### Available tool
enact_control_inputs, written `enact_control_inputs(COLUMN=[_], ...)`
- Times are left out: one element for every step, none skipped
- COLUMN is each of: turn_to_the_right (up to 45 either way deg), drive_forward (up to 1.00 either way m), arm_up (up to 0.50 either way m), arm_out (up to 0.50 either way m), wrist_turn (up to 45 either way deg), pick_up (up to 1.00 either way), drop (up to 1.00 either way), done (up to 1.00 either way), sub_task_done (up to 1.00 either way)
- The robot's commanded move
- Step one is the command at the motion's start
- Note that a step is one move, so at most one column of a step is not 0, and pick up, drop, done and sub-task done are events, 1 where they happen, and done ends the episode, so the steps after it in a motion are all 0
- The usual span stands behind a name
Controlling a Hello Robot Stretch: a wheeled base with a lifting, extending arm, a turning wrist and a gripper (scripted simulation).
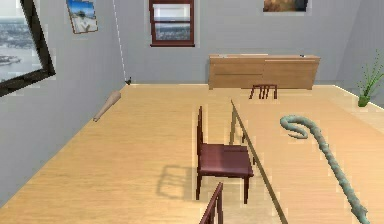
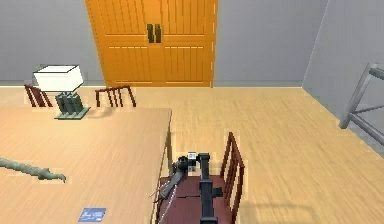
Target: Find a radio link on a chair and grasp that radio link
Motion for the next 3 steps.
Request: enact_control_inputs(turn_to_the_right=[0.0,0.0,0.0], drive_forward=[0.0,0.0,0.0], arm_up=[0.0,0.0,0.0], arm_out=[0.0,0.0,0.0], wrist_turn=[45.0,45.0,27.0], pick_up=[0.0,0.0,0.0], drop=[0.0,0.0,0.0], done=[0.0,0.0,0.0], sub_task_done=[0.0,0.0,0.0])
